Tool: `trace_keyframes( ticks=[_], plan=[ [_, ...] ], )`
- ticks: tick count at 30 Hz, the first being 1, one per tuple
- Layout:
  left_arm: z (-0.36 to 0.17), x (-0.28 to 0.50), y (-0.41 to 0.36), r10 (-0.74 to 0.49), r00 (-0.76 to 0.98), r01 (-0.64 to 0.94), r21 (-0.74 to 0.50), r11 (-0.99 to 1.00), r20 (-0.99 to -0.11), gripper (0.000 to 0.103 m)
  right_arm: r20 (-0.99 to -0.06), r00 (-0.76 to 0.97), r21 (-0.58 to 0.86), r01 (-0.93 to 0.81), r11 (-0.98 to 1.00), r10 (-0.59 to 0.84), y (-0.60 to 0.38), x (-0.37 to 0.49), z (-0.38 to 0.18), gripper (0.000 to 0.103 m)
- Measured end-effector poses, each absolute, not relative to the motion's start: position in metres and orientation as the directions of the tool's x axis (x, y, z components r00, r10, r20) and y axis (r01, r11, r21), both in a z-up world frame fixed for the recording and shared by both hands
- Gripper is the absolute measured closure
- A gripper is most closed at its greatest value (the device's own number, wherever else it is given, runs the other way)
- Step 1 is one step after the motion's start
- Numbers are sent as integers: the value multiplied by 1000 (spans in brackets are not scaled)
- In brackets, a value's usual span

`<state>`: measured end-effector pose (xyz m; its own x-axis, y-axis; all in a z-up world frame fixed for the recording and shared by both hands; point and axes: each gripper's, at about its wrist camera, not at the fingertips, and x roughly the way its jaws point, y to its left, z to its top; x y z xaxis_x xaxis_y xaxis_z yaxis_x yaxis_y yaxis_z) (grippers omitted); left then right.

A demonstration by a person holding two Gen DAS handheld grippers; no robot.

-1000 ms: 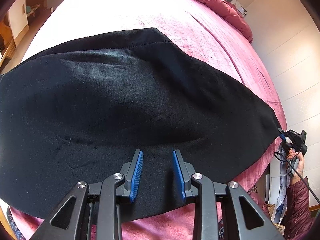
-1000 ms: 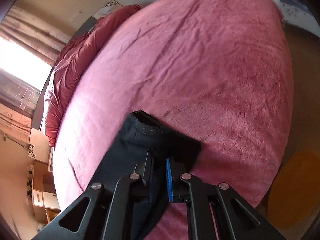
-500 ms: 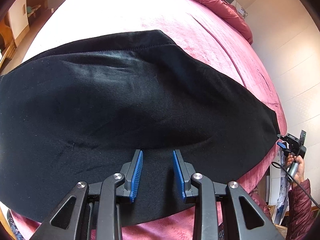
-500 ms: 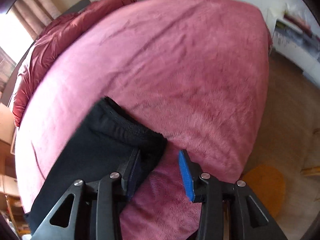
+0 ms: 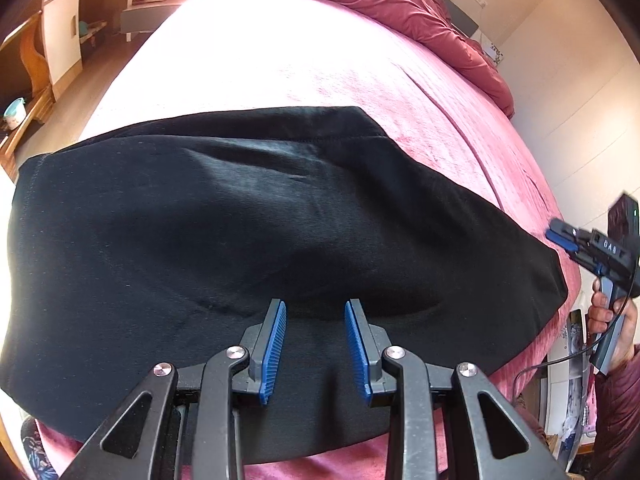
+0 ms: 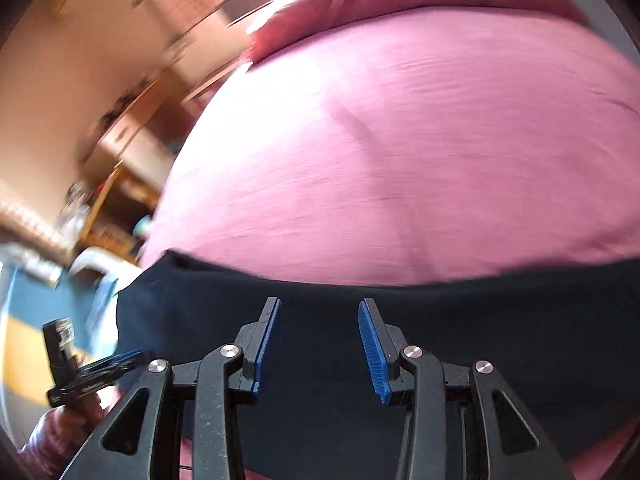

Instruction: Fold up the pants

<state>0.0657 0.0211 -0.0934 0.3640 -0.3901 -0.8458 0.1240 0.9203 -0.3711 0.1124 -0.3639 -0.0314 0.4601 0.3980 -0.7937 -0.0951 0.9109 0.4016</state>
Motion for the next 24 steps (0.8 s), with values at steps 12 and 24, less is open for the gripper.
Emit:
trace_keyframes(
  ticks=[12,24],
  plan=[
    [-95,67,49,-367,406,129,-345,930,-837,72,-805,192,478,-349,806,561,-174,218,-81,63],
    [-100,77,47,-348,420,147,-315,938,-838,72,-845,244,352,-415,839,476,-136,237,-83,98]
  ],
)
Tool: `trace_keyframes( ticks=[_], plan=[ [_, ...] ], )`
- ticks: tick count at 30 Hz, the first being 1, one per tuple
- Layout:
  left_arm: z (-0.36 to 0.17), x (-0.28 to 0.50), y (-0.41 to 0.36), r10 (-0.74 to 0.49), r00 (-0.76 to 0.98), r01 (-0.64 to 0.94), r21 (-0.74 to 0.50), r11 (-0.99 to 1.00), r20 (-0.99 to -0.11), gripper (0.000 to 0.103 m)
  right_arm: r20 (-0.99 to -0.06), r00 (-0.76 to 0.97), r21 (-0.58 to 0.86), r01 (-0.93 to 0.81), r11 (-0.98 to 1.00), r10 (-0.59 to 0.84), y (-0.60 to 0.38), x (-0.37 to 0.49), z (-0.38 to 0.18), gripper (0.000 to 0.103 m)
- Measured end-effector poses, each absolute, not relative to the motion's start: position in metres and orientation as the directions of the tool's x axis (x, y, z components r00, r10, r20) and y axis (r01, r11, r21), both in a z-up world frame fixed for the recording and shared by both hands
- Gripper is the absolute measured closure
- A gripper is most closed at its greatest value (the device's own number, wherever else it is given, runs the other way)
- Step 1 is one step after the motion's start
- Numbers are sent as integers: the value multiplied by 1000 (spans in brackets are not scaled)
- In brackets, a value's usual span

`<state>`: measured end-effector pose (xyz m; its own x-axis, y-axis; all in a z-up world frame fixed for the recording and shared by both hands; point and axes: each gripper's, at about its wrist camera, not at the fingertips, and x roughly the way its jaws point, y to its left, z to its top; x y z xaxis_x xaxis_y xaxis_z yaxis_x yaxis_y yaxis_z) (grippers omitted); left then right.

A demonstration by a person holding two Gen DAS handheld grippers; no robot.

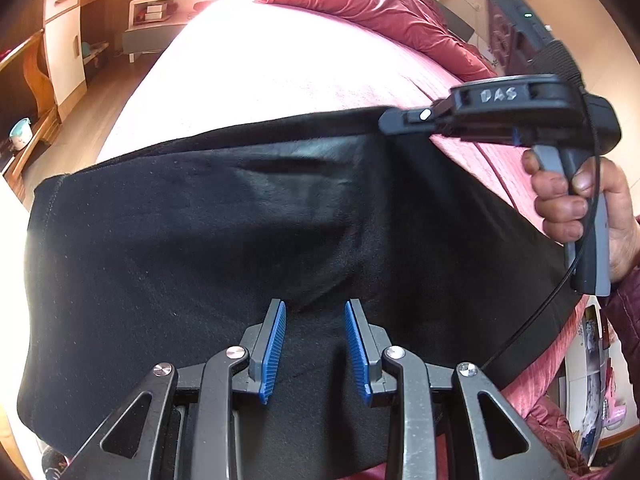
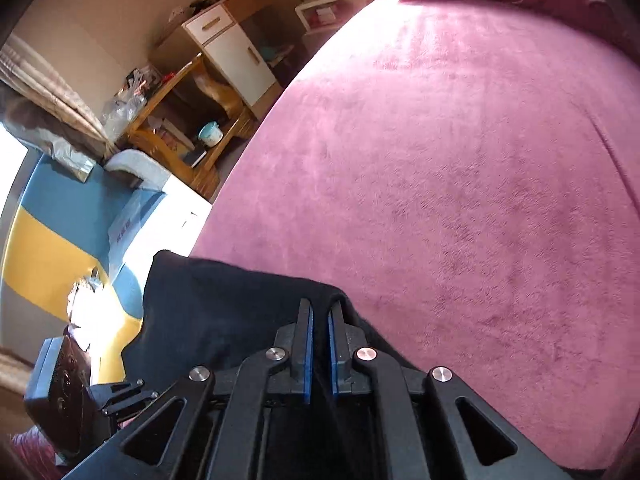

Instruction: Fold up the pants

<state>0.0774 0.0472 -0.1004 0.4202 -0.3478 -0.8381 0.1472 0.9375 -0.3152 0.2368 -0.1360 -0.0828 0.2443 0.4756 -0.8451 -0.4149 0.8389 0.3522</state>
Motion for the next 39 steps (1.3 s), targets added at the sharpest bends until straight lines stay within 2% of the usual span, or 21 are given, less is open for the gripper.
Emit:
trace_keyframes(
  ticks=[4,9,11,14,21,24,30,34,36,39],
  plan=[
    [-115,95,54,-359,384,84,-355,931,-851,72,-897,228,275,-379,883,378,-134,241,-116,98],
    [-108,95,66,-388,384,72,-392,917,-838,72,-881,250,313,-329,891,401,-143,239,-111,94],
    [-100,90,89,-391,398,26,-416,909,-830,70,-864,282,329,-313,891,418,-152,232,-96,74],
    [-81,79,145,-354,467,-88,-441,893,-810,68,-830,352,335,-306,891,433,-168,211,-69,65],
    [-70,28,294,-206,507,-440,-457,773,-837,68,-795,399,343,-327,881,457,-190,141,-47,61],
    [-89,8,320,-255,460,-511,-489,707,-850,69,-809,392,320,-330,888,437,-193,111,-57,61],
    [-122,-23,297,-364,407,-541,-542,643,-838,71,-847,351,289,-327,900,400,-183,73,-83,61],
    [-129,-12,282,-365,415,-524,-547,653,-834,79,-862,342,282,-292,914,375,-192,61,-91,61],
    [-126,-8,279,-346,431,-498,-540,679,-833,92,-877,336,262,-267,927,344,-195,57,-94,61],
    [-112,-10,274,-330,448,-453,-529,718,-831,96,-886,334,252,-235,939,321,-205,51,-97,61]
  ],
)
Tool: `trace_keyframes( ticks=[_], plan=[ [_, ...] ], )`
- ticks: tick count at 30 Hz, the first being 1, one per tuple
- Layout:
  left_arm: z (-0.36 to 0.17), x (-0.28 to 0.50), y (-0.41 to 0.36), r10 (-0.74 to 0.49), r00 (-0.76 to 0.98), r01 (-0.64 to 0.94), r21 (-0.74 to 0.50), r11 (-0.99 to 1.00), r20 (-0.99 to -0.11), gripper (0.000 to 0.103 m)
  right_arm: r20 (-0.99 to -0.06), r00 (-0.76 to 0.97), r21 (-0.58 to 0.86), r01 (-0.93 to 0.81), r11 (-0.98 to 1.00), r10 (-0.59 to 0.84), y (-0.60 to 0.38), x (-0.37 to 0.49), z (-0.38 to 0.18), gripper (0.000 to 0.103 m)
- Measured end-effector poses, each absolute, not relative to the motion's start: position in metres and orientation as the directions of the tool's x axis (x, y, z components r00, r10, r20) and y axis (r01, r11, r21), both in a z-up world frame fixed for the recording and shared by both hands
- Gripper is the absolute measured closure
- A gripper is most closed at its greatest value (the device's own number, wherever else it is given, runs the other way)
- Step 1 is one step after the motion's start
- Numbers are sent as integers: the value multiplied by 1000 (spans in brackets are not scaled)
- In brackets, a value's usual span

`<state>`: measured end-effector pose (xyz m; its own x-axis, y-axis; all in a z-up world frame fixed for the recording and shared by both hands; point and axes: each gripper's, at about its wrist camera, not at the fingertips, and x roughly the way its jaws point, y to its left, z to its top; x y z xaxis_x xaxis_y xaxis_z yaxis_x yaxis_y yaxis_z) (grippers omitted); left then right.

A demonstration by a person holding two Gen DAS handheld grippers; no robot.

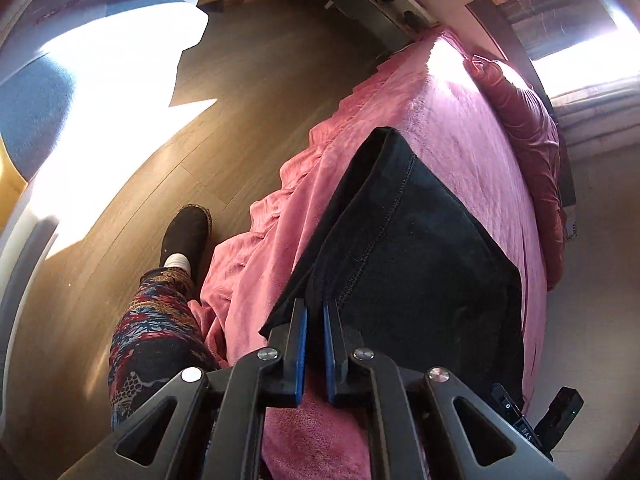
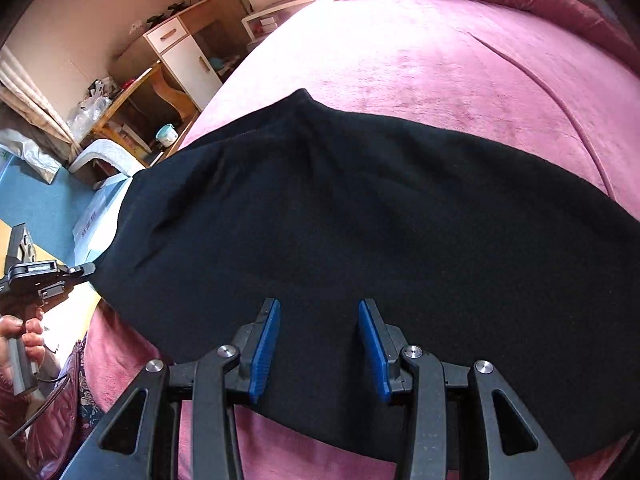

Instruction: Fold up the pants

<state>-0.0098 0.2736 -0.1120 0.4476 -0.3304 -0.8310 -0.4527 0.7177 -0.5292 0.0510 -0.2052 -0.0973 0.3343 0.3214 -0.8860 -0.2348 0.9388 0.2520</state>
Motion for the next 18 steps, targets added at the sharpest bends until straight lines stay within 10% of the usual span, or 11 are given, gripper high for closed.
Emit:
trace_keyframes(
  ticks=[12,18],
  plan=[
    [-111,-11,273,-147,368,-487,-325,811,-918,82,-882,336,268,-217,939,330,-227,40,-110,61],
    [-49,-3,241,-153,554,-301,-369,879,-818,78,-833,410,355,-115,928,370,-268,43,-90,61]
  ],
)
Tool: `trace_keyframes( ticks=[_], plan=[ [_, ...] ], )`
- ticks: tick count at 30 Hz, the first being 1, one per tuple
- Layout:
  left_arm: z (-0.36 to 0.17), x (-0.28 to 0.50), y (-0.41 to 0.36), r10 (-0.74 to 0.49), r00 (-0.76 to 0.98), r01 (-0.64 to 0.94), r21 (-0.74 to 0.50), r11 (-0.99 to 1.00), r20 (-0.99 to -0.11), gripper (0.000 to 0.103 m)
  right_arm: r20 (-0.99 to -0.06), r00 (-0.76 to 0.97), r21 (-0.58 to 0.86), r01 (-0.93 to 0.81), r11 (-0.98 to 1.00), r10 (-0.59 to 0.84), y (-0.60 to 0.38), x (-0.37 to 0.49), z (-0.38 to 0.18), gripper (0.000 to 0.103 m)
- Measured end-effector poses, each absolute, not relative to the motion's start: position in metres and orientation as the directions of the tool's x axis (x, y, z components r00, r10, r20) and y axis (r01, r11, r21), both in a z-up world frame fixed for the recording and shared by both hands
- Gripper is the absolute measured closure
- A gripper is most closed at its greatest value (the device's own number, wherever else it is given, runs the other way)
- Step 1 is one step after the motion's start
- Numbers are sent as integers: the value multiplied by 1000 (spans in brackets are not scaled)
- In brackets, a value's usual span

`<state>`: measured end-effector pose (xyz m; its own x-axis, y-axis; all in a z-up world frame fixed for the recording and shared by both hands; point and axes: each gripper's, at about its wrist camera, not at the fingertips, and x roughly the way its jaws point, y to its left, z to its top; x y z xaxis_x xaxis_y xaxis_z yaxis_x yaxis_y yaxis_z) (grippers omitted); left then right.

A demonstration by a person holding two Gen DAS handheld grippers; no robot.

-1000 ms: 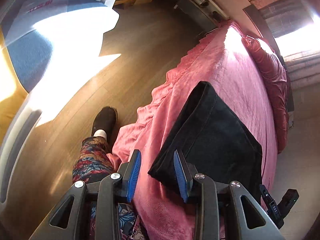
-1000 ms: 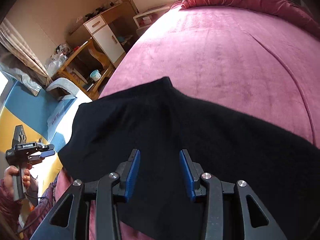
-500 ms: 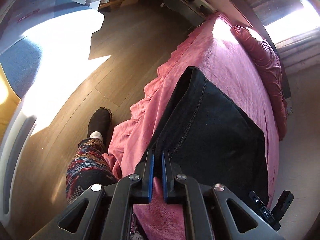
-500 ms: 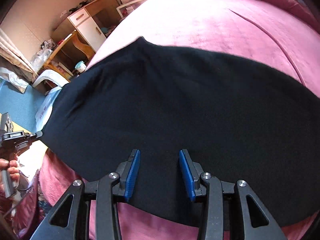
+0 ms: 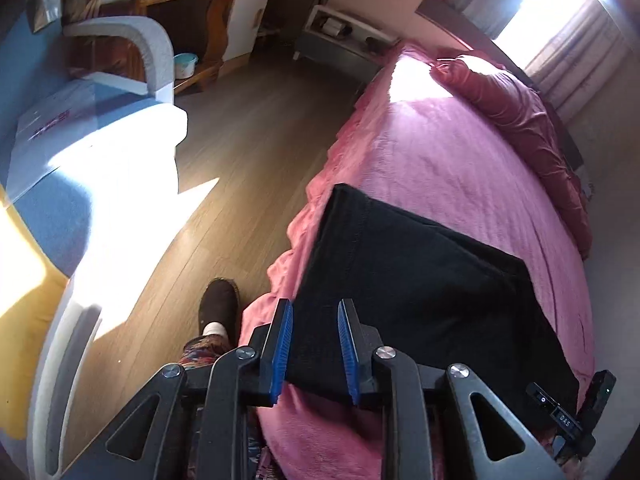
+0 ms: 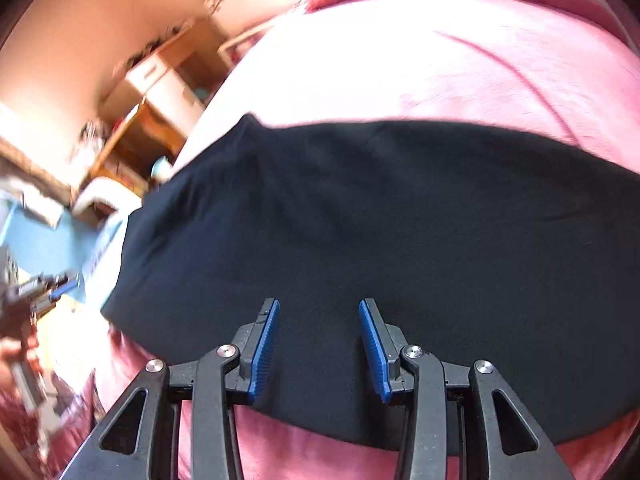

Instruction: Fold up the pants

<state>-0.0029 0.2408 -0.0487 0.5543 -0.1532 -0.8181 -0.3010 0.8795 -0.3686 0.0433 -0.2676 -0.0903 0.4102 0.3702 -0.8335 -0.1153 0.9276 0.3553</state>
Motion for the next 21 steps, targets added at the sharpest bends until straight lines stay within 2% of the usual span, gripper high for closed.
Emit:
trace_keyframes(
  ticks=[6,9,12,14,15,16,17,21],
  plan=[
    [-45,24,138,-323,520,10,-372,928,-791,78,-812,482,377,5,926,328,-315,58,-78,61],
    [-62,28,86,-399,446,140,-378,915,-801,78,-814,501,376,70,924,293,-341,68,-80,61],
    [-83,28,49,-422,354,210,-369,905,-834,78,-827,513,353,151,923,232,-365,81,-85,61],
    [-99,25,35,-405,299,236,-344,909,-864,78,-853,505,289,245,926,132,-386,89,-90,68],
    [-106,23,31,-373,285,242,-310,919,-883,79,-868,490,253,298,920,80,-398,88,-96,77],
    [-110,21,30,-355,291,248,-289,925,-888,81,-868,490,261,320,911,77,-406,87,-101,95],
    [-111,19,30,-355,300,251,-286,925,-885,83,-863,497,284,331,900,89,-417,84,-106,103],
    [-115,23,38,-377,280,213,-325,921,-883,85,-810,550,440,340,831,204,-445,72,-114,103]
  ],
)
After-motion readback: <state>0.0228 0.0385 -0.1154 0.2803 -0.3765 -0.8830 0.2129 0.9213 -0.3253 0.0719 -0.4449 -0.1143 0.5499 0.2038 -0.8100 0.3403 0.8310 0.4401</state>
